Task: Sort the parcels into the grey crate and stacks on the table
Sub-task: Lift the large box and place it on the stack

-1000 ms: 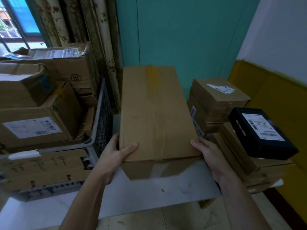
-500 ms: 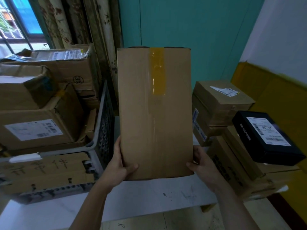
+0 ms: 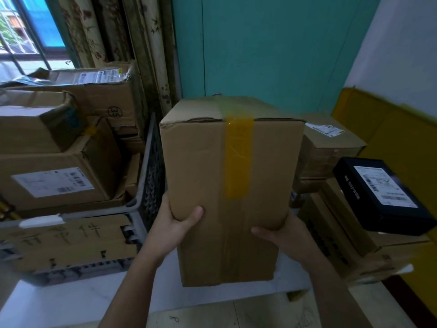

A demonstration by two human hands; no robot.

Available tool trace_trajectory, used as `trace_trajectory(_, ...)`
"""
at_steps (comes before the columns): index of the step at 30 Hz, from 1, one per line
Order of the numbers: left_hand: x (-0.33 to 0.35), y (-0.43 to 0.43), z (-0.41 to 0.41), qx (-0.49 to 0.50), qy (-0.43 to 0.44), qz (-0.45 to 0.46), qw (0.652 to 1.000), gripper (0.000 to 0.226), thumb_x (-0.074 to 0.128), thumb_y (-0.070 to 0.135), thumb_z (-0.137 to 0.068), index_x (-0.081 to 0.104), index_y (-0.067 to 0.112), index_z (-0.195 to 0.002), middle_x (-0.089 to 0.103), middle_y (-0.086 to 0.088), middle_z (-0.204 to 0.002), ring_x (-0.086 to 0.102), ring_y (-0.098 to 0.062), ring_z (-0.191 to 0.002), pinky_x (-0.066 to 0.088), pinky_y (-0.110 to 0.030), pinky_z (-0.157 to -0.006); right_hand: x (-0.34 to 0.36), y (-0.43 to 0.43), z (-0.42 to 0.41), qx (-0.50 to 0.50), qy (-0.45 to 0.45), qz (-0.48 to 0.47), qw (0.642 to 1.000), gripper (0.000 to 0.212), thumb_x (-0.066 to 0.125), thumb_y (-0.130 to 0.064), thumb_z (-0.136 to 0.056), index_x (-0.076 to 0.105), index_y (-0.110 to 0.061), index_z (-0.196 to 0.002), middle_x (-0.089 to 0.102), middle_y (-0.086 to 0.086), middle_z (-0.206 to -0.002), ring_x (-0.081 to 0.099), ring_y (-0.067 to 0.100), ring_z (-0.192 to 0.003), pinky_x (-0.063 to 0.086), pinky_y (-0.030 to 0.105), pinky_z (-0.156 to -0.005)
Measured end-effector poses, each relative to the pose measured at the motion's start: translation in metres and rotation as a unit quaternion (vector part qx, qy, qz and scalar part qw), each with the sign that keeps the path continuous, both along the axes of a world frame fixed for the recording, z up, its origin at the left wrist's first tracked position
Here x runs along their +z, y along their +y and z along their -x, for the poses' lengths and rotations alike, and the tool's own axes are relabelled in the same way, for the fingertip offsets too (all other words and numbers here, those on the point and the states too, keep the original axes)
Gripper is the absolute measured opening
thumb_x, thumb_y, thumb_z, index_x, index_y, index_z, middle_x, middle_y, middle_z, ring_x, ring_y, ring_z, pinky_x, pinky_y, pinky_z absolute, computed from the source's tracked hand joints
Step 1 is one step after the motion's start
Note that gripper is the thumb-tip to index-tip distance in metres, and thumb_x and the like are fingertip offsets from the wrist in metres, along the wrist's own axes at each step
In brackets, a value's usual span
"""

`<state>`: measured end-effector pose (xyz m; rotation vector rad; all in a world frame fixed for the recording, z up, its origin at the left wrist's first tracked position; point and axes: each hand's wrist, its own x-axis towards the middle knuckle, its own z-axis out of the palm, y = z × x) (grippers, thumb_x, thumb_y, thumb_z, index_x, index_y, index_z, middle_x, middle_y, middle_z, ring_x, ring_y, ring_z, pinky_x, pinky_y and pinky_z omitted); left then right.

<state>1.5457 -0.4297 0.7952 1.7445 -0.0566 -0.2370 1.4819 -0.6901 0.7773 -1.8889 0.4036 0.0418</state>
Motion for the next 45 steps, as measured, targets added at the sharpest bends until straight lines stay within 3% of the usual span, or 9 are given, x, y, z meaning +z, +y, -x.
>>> trace_trajectory(6,0.003,-0.002,0.002,0.02,-0.019,0.007,1.0,0.092,0.077,0.053,-0.07,0.034,0.031,-0.148,0.056,0.021,-0.123,0.059,-0.006,-0.113,0.052,-0.031,-0.093,0.016,0.009,0.004,-0.047,-0.068,-0.022,0.996,0.103,0.072,-0.068,-0.051,0.042,-0.034,-0.144,0.059,-0.015,-0.122,0.059,0.017,-0.117,0.052,0.045,-0.1)
trace_trajectory(10,0.011,-0.005,0.009,0.03,-0.059,0.02,0.998,0.094,0.08,0.045,-0.069,0.03,0.035,-0.148,0.051,0.023,-0.126,0.055,-0.003,-0.116,0.05,-0.031,-0.093,0.022,0.016,0.007,-0.059,-0.124,-0.036,0.99,0.078,0.075,-0.056,-0.061,0.038,-0.052,-0.13,0.054,-0.03,-0.115,0.057,-0.005,-0.105,0.052,0.026,-0.092)
trace_trajectory(13,0.021,-0.007,0.012,0.039,-0.098,0.048,0.993,0.086,0.071,0.046,-0.078,0.024,0.042,-0.151,0.05,0.022,-0.132,0.055,0.002,-0.114,0.052,-0.028,-0.089,0.029,0.02,0.008,-0.088,-0.192,-0.021,0.977,0.088,0.076,-0.045,-0.068,0.033,-0.046,-0.144,0.05,-0.031,-0.122,0.051,-0.016,-0.101,0.046,0.013,-0.083)
trace_trajectory(20,0.043,-0.008,0.022,0.067,-0.074,0.101,0.99,0.055,0.056,0.057,-0.079,0.042,0.041,-0.13,0.055,0.021,-0.119,0.06,0.004,-0.1,0.052,-0.015,-0.068,0.037,0.016,0.009,-0.103,-0.222,-0.002,0.97,0.098,0.078,-0.053,-0.06,0.036,-0.03,-0.145,0.052,-0.021,-0.123,0.054,-0.004,-0.105,0.053,0.03,-0.089)
trace_trajectory(26,0.05,-0.009,0.028,0.072,-0.059,0.064,0.994,0.027,0.032,0.068,-0.079,0.039,0.045,-0.092,0.047,0.023,-0.099,0.048,0.007,-0.087,0.037,-0.02,-0.069,0.037,0.017,0.015,-0.099,-0.246,0.008,0.964,0.112,0.084,-0.043,-0.057,0.024,-0.032,-0.152,0.047,-0.03,-0.121,0.052,-0.021,-0.099,0.053,0.012,-0.073)
trace_trajectory(35,0.046,-0.011,0.033,0.099,-0.077,0.054,0.991,0.03,0.033,0.071,-0.086,0.047,0.047,-0.098,0.052,0.023,-0.103,0.052,0.019,-0.085,0.038,-0.021,-0.075,0.039,0.022,0.022,-0.069,-0.248,-0.015,0.966,0.081,0.081,-0.043,-0.058,0.044,-0.04,-0.129,0.059,-0.015,-0.121,0.057,-0.015,-0.1,0.05,0.005,-0.071)
trace_trajectory(38,0.044,-0.013,0.034,0.116,-0.08,0.077,0.987,0.05,0.031,0.091,-0.077,0.048,0.052,-0.104,0.053,0.025,-0.109,0.05,0.012,-0.1,0.04,-0.031,-0.091,0.042,0.029,0.026,-0.074,-0.265,-0.016,0.961,0.107,0.08,-0.04,-0.062,0.024,-0.035,-0.153,0.049,-0.016,-0.136,0.047,-0.026,-0.105,0.045,-0.001,-0.074)
trace_trajectory(40,0.048,-0.015,0.033,0.12,-0.068,0.083,0.987,0.055,0.031,0.094,-0.075,0.044,0.051,-0.107,0.048,0.029,-0.106,0.045,0.012,-0.098,0.037,-0.029,-0.092,0.046,0.031,0.029,-0.078,-0.273,-0.006,0.959,0.117,0.079,-0.047,-0.061,0.004,-0.054,-0.151,0.039,-0.028,-0.139,0.041,-0.03,-0.11,0.042,-0.003,-0.081)
trace_trajectory(45,0.053,-0.012,0.025,0.127,-0.065,0.085,0.986,0.056,0.049,0.079,-0.081,0.034,0.045,-0.123,0.048,0.023,-0.11,0.047,0.002,-0.101,0.039,-0.028,-0.076,0.054,0.027,0.035,-0.067,-0.309,0.076,0.946,0.097,0.074,-0.059,-0.069,0.012,-0.066,-0.144,0.049,-0.027,-0.137,0.05,-0.012,-0.123,0.044,0.009,-0.097)
